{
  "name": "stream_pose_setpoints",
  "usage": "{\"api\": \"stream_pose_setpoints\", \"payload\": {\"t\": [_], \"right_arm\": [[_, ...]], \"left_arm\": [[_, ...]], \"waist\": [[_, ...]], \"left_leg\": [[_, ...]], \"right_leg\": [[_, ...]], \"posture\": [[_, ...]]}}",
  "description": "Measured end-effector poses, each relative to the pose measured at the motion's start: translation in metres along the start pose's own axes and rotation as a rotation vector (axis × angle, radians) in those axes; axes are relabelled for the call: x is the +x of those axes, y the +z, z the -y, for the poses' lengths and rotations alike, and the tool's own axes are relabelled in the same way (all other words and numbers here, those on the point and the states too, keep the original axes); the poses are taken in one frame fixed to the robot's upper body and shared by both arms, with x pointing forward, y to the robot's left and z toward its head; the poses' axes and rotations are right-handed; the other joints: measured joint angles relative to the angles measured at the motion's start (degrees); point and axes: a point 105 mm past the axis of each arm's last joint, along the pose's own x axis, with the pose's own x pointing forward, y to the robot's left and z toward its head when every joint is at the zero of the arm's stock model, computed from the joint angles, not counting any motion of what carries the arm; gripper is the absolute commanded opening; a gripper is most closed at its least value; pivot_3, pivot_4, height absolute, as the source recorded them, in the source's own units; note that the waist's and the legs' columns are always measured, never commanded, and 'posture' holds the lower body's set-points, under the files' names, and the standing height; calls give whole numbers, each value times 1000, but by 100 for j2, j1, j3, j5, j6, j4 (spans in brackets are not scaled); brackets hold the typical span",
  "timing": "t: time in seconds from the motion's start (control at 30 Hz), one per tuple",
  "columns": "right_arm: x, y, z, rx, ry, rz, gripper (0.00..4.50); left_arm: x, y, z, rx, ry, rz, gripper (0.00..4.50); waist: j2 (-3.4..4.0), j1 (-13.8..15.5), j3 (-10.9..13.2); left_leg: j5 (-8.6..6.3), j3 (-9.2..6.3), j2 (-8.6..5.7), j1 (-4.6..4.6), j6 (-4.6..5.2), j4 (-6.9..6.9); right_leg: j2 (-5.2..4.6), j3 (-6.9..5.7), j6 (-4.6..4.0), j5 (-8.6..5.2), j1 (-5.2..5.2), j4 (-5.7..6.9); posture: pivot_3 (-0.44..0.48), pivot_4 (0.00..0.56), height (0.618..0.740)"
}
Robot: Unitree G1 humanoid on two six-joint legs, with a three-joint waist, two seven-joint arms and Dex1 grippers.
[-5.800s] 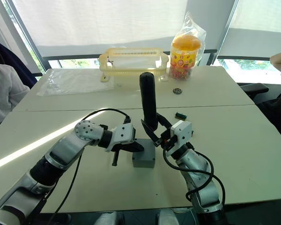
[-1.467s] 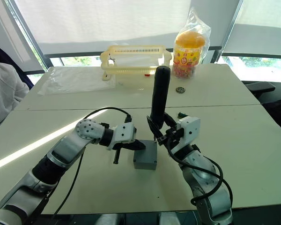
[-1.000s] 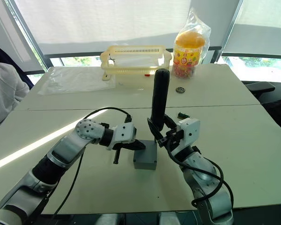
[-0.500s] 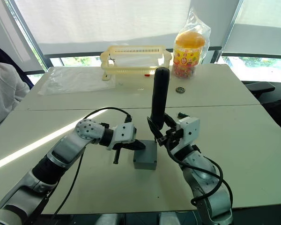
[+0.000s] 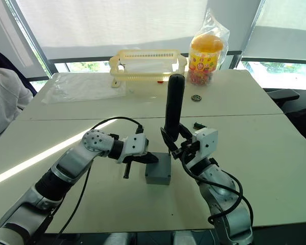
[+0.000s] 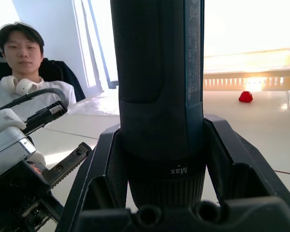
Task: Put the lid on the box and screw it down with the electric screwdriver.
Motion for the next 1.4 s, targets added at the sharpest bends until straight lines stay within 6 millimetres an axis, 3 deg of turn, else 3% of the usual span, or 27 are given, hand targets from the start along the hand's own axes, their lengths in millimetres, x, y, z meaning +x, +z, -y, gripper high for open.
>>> {"api": "stream_pose_setpoints", "payload": {"t": [0.67,1.4], "right_arm": [[2,-11,-4,-88,40,32,1789],[-6,-21,-4,-9,19,7,1789]], "left_arm": [[1,-1,0,-1,5,-6,0],[3,-4,6,4,-7,-20,0]], "waist": [[-6,1,-11],[-37,4,-42]], "left_leg": [[0,0,0,19,0,3],[-6,-4,11,105,5,-8]], "right_leg": [[0,0,-14,-8,21,1],[-5,2,-30,-26,103,-10]], "posture": [[0,150,740],[0,150,740]]}}
